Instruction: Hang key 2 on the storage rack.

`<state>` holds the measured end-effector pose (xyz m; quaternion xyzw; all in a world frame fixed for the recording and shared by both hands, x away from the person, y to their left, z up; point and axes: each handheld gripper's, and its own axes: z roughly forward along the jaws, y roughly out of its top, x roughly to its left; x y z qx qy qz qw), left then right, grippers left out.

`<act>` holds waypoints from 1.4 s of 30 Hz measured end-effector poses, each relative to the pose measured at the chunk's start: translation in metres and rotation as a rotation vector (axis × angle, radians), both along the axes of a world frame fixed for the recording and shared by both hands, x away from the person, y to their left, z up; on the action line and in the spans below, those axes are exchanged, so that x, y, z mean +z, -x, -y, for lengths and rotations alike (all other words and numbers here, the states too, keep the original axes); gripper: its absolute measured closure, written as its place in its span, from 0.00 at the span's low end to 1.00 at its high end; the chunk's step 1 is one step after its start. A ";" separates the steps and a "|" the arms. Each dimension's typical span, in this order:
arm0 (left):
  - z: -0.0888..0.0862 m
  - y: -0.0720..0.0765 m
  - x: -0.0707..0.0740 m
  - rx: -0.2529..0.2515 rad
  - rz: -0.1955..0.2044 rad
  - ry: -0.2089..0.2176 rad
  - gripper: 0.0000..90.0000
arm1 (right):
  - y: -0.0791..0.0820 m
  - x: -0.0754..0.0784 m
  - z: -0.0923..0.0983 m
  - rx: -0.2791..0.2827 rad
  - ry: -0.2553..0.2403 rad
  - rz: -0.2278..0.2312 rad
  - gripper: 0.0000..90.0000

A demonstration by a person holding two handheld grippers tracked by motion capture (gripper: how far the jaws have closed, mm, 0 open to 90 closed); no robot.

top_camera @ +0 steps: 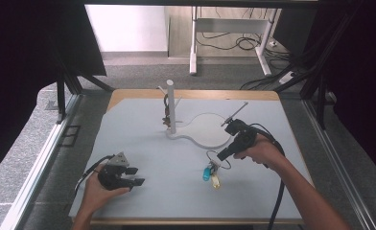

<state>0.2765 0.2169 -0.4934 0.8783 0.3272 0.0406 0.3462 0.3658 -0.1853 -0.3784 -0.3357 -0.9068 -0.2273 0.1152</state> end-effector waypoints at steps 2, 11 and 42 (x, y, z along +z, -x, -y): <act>0.000 0.000 0.000 -0.001 0.001 0.001 0.51 | -0.004 0.004 0.003 -0.017 -0.012 -0.001 0.97; 0.001 0.000 -0.001 0.000 -0.003 0.001 0.51 | -0.018 0.018 0.010 -0.055 -0.041 0.009 0.97; -0.002 0.002 0.003 0.010 0.005 0.015 0.51 | -0.059 0.071 0.019 -0.174 -0.112 0.094 0.97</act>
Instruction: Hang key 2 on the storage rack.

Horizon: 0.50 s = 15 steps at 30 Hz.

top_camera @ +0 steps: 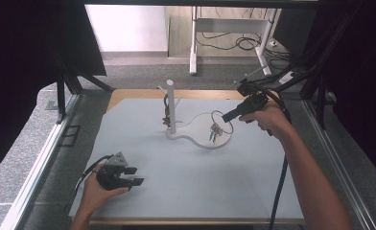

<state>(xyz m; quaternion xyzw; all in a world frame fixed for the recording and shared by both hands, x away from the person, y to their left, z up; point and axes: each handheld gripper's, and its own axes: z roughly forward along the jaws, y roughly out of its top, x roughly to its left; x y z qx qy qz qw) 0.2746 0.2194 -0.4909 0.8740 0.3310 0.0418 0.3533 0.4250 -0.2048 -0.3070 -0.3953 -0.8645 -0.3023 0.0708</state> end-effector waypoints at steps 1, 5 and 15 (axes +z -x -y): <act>0.000 0.000 0.000 0.000 -0.003 -0.001 0.51 | -0.002 0.001 0.000 -0.004 0.001 0.003 0.97; 0.000 0.000 0.000 -0.003 -0.003 -0.004 0.51 | -0.006 0.002 -0.001 -0.011 0.006 0.011 0.97; -0.004 0.001 0.003 0.002 0.004 0.002 0.51 | -0.023 0.008 -0.011 -0.026 -0.013 0.019 0.97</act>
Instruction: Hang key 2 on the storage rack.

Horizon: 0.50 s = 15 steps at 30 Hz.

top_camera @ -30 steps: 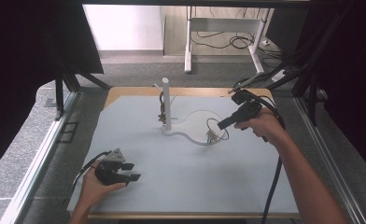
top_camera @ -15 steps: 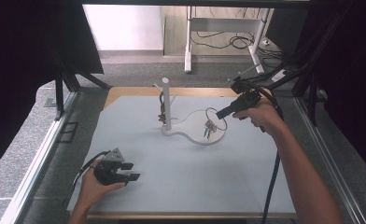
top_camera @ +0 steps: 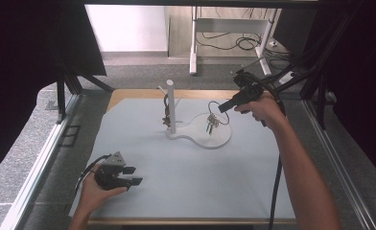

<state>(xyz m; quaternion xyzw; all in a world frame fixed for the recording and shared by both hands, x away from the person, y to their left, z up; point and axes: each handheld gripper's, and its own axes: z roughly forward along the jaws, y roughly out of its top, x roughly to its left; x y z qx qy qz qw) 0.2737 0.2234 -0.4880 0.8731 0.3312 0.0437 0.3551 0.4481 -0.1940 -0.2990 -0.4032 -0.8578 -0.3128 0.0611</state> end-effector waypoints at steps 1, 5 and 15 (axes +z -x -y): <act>0.000 0.000 0.000 0.000 0.000 0.000 0.51 | 0.000 0.000 0.000 0.000 0.000 0.000 0.97; -0.001 0.001 0.000 0.001 0.002 0.000 0.51 | -0.008 -0.001 -0.003 -0.004 0.016 -0.006 0.97; -0.002 0.001 0.001 0.001 0.006 0.001 0.51 | -0.019 -0.002 -0.006 -0.029 0.000 -0.002 0.97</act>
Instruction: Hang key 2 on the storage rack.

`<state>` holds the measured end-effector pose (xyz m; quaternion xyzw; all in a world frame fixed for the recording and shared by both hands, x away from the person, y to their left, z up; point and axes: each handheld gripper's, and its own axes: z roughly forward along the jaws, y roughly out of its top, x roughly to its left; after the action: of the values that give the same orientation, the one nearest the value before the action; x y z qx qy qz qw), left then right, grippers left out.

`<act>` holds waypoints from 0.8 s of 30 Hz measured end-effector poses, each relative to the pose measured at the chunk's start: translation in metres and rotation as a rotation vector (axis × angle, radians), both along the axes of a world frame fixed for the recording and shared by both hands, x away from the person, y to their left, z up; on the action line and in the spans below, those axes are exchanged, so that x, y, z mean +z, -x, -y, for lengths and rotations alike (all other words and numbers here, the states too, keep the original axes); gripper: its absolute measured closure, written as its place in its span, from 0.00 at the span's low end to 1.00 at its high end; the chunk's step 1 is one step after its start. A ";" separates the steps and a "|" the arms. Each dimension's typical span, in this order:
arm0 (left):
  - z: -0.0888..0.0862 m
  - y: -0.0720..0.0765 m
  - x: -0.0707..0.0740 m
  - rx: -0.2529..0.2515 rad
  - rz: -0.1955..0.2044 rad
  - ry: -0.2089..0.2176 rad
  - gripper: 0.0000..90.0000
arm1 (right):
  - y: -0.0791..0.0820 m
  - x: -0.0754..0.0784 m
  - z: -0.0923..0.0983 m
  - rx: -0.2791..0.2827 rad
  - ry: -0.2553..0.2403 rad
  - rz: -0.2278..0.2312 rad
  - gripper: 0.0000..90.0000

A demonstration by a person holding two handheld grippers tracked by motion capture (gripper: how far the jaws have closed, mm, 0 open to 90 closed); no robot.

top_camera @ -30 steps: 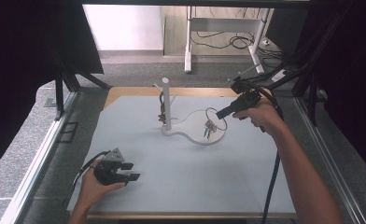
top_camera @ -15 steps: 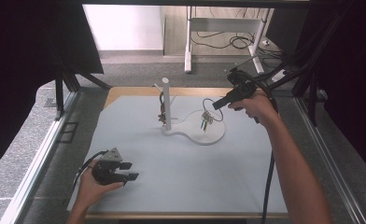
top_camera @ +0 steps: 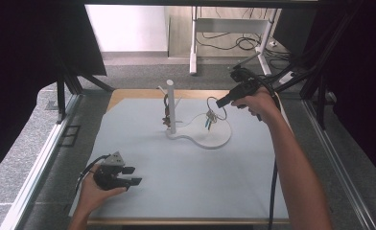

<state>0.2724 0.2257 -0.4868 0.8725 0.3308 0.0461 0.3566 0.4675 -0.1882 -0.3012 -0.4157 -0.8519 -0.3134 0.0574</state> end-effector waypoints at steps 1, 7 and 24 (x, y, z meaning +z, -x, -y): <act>-0.002 0.000 0.001 0.000 0.000 -0.001 0.51 | -0.002 -0.001 -0.001 0.003 0.002 -0.003 0.97; -0.003 0.001 0.002 0.005 0.003 0.005 0.51 | -0.008 -0.002 -0.004 -0.001 0.015 -0.004 0.97; -0.003 0.001 0.002 -0.002 -0.001 0.009 0.51 | -0.025 -0.005 -0.033 0.019 0.046 -0.007 0.97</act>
<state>0.2715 0.2288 -0.4853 0.8713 0.3303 0.0438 0.3604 0.4920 -0.1552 -0.3066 -0.4099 -0.8625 -0.2918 0.0540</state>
